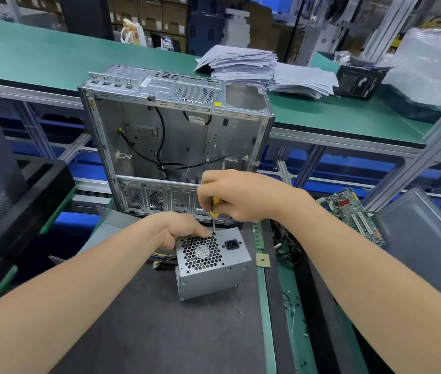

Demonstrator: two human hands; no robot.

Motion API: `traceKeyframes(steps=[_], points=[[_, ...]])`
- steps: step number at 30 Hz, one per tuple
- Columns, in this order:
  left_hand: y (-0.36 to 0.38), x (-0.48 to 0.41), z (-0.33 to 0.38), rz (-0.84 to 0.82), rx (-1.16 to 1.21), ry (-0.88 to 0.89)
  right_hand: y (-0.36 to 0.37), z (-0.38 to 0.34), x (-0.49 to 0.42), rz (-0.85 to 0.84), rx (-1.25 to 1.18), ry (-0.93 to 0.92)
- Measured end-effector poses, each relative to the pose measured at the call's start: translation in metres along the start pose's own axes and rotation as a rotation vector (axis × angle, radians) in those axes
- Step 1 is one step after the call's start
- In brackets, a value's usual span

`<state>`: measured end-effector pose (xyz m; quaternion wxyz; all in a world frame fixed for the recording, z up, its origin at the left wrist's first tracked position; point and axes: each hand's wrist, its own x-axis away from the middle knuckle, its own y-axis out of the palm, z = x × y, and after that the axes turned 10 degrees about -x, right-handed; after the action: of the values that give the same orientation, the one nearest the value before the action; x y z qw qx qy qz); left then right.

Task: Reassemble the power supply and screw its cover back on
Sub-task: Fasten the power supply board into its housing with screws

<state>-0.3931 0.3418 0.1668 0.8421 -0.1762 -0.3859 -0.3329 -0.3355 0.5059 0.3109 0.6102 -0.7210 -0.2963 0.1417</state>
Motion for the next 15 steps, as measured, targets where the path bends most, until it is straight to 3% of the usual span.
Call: traceKeyframes(steps=[4,9,12,15], points=[[0.000,0.001,0.001,-0.012,-0.001,-0.006,-0.001,0.001,-0.001,-0.054,0.037,-0.008],[-0.001,-0.001,0.001,-0.008,0.009,-0.019,0.003,0.007,0.004,0.099,-0.049,0.107],[-0.001,-0.002,0.000,-0.009,-0.001,-0.023,0.018,0.006,0.000,0.275,-0.079,0.262],[0.000,-0.003,0.000,0.001,-0.024,-0.028,0.034,0.012,-0.010,0.406,-0.173,0.537]])
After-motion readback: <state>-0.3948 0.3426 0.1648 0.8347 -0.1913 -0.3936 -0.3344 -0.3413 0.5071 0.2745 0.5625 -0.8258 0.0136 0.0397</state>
